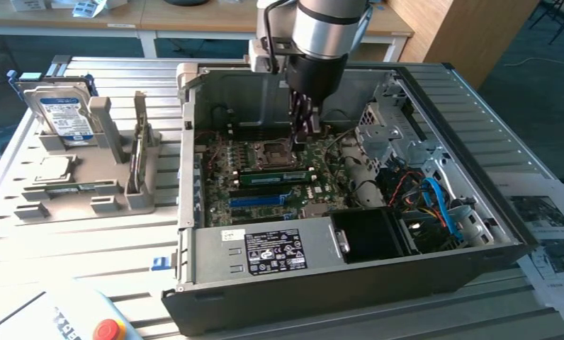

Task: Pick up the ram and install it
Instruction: 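Insert the ram into the slot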

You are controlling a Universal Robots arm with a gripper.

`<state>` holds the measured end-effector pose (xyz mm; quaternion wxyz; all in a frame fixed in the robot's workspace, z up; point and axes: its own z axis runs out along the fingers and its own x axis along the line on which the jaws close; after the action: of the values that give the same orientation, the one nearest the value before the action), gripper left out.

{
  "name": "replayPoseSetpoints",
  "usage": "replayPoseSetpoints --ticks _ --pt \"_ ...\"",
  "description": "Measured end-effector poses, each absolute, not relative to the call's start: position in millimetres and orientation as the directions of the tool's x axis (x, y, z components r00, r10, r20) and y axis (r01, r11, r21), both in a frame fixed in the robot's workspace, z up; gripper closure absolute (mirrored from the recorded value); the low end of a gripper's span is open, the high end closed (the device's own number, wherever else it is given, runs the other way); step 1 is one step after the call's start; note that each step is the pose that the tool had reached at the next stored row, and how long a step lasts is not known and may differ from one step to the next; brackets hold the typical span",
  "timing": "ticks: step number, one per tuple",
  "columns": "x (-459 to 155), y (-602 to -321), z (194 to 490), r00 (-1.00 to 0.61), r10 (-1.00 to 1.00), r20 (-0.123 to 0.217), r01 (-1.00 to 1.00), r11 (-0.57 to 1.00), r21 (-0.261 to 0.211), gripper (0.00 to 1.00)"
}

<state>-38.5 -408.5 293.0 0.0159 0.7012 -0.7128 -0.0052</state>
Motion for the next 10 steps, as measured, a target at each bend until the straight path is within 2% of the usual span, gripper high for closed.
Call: replayPoseSetpoints --ticks 10 --pt "-38.5 -408.4 303.1 -0.016 -1.0 0.015 -0.999 0.017 0.03 0.81"
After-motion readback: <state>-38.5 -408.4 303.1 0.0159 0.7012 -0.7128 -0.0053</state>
